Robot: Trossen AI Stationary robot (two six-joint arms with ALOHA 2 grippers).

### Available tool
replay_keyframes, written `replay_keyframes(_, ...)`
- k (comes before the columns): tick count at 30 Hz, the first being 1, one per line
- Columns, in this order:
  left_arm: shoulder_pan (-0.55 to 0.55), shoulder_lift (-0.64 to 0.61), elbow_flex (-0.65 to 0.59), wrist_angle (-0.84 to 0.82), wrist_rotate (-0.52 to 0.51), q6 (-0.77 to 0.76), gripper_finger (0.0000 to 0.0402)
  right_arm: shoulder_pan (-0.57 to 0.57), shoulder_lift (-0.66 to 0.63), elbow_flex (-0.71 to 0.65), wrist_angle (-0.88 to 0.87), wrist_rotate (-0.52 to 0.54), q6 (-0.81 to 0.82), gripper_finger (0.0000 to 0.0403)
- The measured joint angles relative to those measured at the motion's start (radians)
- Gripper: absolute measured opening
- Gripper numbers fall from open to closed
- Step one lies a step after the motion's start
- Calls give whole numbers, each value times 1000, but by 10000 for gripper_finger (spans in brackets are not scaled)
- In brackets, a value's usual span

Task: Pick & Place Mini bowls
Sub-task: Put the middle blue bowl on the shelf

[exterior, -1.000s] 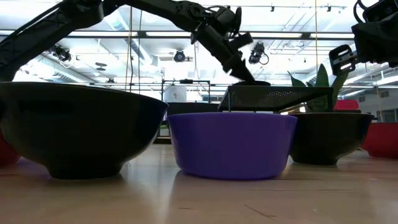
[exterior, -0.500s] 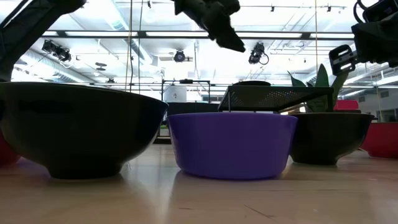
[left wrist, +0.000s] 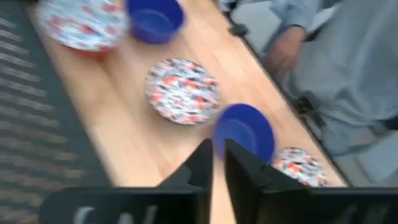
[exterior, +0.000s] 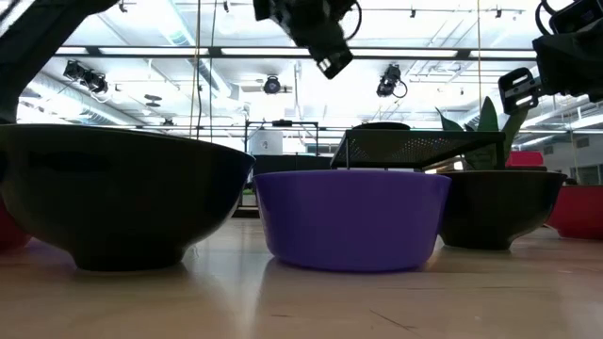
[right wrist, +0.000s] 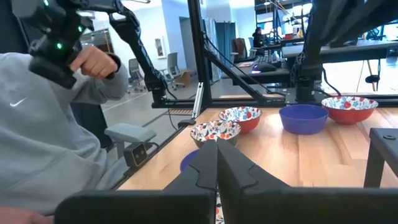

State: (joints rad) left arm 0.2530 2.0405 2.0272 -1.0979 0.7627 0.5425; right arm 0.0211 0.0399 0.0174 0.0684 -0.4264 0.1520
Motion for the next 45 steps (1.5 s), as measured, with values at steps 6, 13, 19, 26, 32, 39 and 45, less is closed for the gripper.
replay_keyframes(6, -32, -205, -395, 276, -50, -102, 8, 0, 0, 0, 0, 0, 0, 5)
replay_keyframes(13, -68, -597, -912, 728, -214, -267, 4, 0, 0, 0, 0, 0, 0, 5)
replay_keyframes(19, -103, -903, -1325, 1152, -479, -419, 9, 0, 0, 0, 0, 0, 0, 5)
replay_keyframes(26, -108, -1079, -1639, 1565, -711, -513, 10, 0, 0, 0, 0, 0, 0, 5)
replay_keyframes(32, -104, -1093, -1767, 1705, -792, -564, 12, 0, 0, 0, 0, 0, 0, 5)
replay_keyframes(39, -105, -1093, -1804, 1713, -796, -585, 10, 0, 0, 0, 144, 157, -21, 5)
replay_keyframes(45, -109, -1092, -1806, 1710, -796, -585, 10, 0, 19, 0, 472, 318, 147, 5)
